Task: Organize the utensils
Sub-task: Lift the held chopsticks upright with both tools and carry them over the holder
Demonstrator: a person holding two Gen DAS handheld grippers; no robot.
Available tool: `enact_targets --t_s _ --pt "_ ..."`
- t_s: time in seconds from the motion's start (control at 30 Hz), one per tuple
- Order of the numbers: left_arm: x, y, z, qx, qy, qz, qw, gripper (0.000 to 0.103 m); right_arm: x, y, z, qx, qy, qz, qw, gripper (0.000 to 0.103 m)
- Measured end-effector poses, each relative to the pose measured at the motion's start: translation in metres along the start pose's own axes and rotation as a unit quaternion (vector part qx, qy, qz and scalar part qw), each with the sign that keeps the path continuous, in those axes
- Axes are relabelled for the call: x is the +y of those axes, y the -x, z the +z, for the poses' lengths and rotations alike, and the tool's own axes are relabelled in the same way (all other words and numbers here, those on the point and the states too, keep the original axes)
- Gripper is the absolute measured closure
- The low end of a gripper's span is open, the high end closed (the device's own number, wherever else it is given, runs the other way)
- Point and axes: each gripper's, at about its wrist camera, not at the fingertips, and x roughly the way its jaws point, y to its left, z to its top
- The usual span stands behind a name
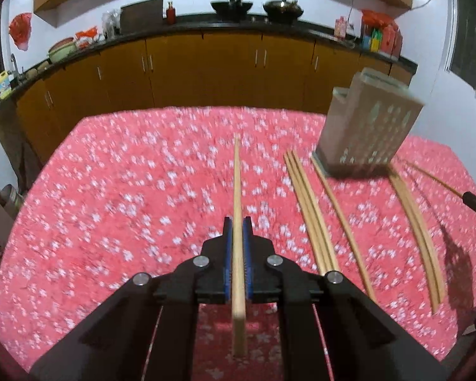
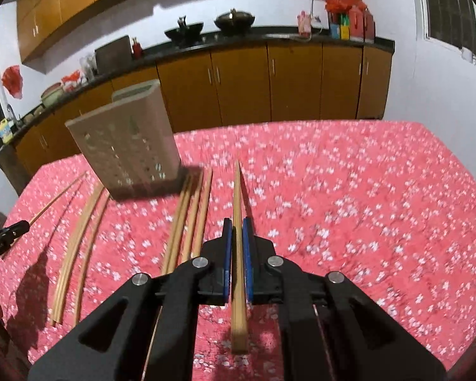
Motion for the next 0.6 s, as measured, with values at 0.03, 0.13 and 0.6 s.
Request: enact_targets --t_s 0.03,0.13,0.6 --pt "0.001 0.004 0.003 -0.006 0.001 0.0 1.0 0.095 0.001 0.005 0.001 -0.007 0.0 0.0 1.0 0.095" --pt "0.001 0.019 0.014 -0.029 0.003 -0.002 0.9996 0.095 0.001 0.012 0.008 -0.028 0.0 -0.001 1.0 0.095" --pt "0.002 0.077 0.071 -0.138 0.014 -0.004 0.9903 0.096 0.003 0.04 0.054 -0.108 0.003 -0.012 0.994 0.096"
